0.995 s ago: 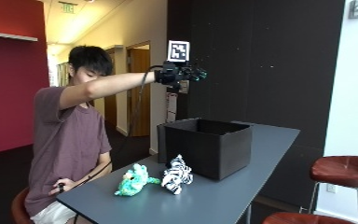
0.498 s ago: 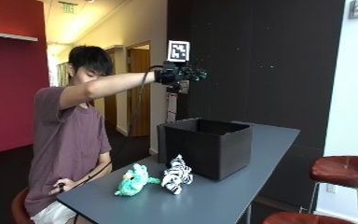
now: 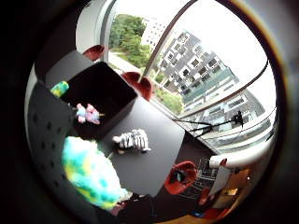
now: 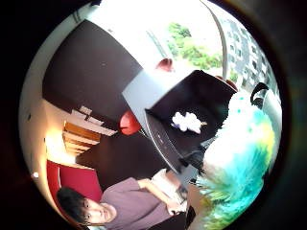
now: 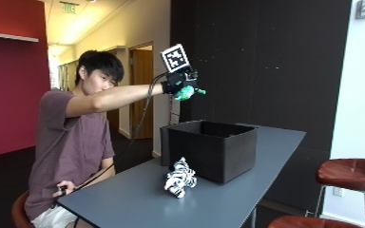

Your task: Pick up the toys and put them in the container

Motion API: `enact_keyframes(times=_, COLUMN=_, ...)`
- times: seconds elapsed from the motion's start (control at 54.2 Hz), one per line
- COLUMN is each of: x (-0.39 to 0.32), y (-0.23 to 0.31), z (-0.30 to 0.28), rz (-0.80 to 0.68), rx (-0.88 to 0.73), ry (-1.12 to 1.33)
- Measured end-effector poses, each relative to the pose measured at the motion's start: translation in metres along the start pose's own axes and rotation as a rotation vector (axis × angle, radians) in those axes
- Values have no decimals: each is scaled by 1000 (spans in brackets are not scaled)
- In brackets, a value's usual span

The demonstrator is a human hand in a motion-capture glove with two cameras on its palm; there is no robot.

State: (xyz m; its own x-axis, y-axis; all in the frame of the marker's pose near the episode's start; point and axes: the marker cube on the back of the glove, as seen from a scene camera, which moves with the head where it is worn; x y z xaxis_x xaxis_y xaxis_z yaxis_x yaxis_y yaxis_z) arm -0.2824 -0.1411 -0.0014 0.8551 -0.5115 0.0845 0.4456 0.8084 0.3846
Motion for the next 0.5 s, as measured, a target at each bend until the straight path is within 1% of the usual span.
enact_keyframes(times=0.037, x=-17, y=-14, z=8, rz=-14, rx=29, ry=-2)
enact_keyframes(times=0.111, x=-50, y=-42, z=29, rz=43, rx=65, ry=-25)
enact_keyframes(times=0.203, x=-61, y=-65, z=59, rz=66, rx=88, ry=38)
enact_keyframes(times=0.258, x=-72, y=-73, z=76, rz=42, rx=72, ry=13)
enact_keyframes(times=0.295, x=-74, y=-77, z=91, rz=53, rx=-1, ry=44)
enact_keyframes(times=0.369, x=-69, y=-77, z=123, rz=75, rx=-303, ry=95)
enact_keyframes(times=0.424, x=-69, y=-78, z=139, rz=182, rx=-486, ry=78)
enact_keyframes(times=0.461, x=-69, y=-75, z=144, rz=163, rx=-542, ry=40)
enact_keyframes(times=0.498, x=-72, y=-73, z=146, rz=121, rx=-555, ry=-1)
